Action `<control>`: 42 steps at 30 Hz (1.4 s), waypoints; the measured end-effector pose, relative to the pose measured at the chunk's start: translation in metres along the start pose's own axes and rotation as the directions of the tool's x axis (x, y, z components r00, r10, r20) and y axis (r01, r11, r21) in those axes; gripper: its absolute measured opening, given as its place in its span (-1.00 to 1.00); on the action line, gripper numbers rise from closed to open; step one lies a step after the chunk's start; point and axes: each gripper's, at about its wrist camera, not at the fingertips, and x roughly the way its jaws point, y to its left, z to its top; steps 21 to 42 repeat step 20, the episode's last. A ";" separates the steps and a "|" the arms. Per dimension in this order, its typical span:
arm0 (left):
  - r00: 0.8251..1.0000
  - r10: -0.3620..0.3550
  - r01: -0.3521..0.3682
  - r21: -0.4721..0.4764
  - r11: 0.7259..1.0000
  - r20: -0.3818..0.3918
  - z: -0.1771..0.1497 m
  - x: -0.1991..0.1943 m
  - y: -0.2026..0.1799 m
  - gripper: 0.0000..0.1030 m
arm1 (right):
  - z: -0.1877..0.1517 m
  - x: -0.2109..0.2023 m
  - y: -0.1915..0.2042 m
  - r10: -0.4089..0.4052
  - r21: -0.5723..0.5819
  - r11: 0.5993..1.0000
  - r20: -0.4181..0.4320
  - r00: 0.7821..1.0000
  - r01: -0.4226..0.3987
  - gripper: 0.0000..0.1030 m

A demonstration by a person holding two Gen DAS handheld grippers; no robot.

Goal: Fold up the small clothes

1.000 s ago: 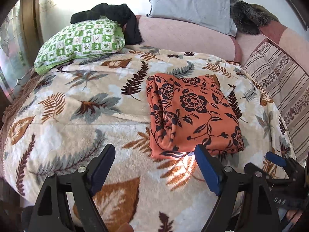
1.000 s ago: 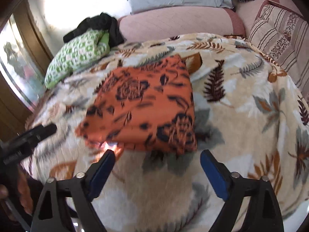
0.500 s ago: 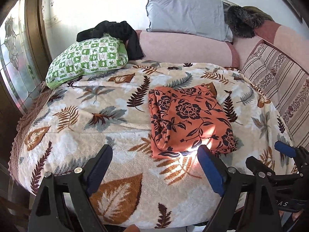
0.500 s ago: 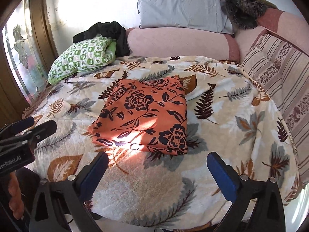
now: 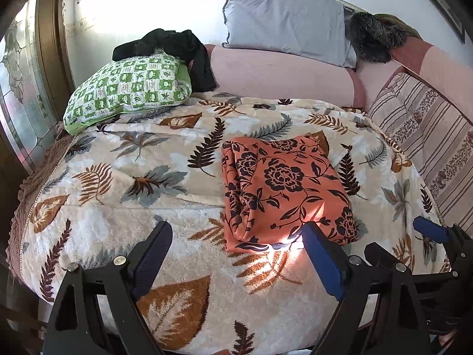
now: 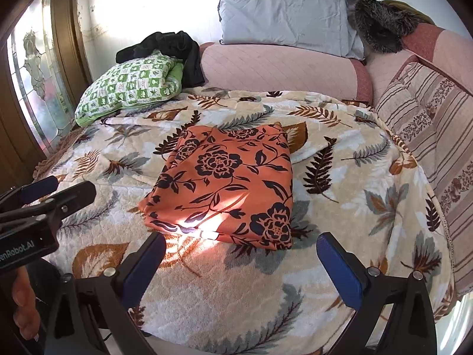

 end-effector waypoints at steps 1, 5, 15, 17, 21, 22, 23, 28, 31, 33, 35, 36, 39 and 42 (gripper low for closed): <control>1.000 0.001 -0.001 -0.001 1.000 0.000 0.001 0.001 -0.001 0.74 | 0.001 0.001 0.000 -0.003 -0.002 1.000 -0.002 1.000 0.003 1.00; 1.000 0.002 -0.002 0.001 1.000 -0.001 0.006 0.004 0.000 0.74 | 0.005 0.004 0.000 -0.018 -0.007 1.000 -0.005 1.000 0.018 1.00; 1.000 0.007 -0.007 0.026 1.000 -0.006 0.012 0.016 -0.005 0.74 | 0.011 0.016 -0.006 -0.043 0.006 0.999 -0.022 0.999 0.043 1.00; 1.000 0.016 -0.016 0.038 0.999 0.001 0.014 0.017 -0.007 0.74 | 0.012 0.019 -0.007 -0.049 0.003 0.999 -0.026 0.998 0.049 1.00; 1.000 0.026 -0.026 0.045 0.999 0.005 0.017 0.022 -0.008 0.74 | 0.015 0.024 -0.007 -0.053 0.002 0.999 -0.030 0.998 0.053 1.00; 1.000 0.026 -0.026 0.045 0.999 0.005 0.017 0.022 -0.008 0.74 | 0.015 0.024 -0.007 -0.053 0.002 0.999 -0.030 0.998 0.053 1.00; 1.000 0.026 -0.026 0.045 0.999 0.005 0.017 0.022 -0.008 0.74 | 0.015 0.024 -0.007 -0.053 0.002 0.999 -0.030 0.998 0.053 1.00; 1.000 0.026 -0.026 0.045 0.999 0.005 0.017 0.022 -0.008 0.74 | 0.015 0.024 -0.007 -0.053 0.002 0.999 -0.030 0.998 0.053 1.00; 1.000 0.026 -0.026 0.045 0.999 0.005 0.017 0.022 -0.008 0.74 | 0.015 0.024 -0.007 -0.053 0.002 0.999 -0.030 0.998 0.053 1.00; 1.000 0.026 -0.026 0.045 0.999 0.005 0.017 0.022 -0.008 0.74 | 0.015 0.024 -0.007 -0.053 0.002 0.999 -0.030 0.998 0.053 1.00; 1.000 0.026 -0.026 0.045 0.999 0.005 0.017 0.022 -0.008 0.74 | 0.015 0.024 -0.007 -0.053 0.002 0.999 -0.030 0.998 0.053 1.00; 1.000 0.026 -0.026 0.045 0.999 0.005 0.017 0.022 -0.008 0.74 | 0.015 0.024 -0.007 -0.053 0.002 0.999 -0.030 0.998 0.053 1.00; 1.000 0.026 -0.026 0.045 0.999 0.005 0.017 0.022 -0.008 0.74 | 0.015 0.024 -0.007 -0.053 0.002 0.999 -0.030 0.998 0.053 1.00; 1.000 0.026 -0.026 0.045 0.999 0.005 0.017 0.022 -0.008 0.74 | 0.015 0.024 -0.007 -0.053 0.002 0.999 -0.030 0.998 0.053 1.00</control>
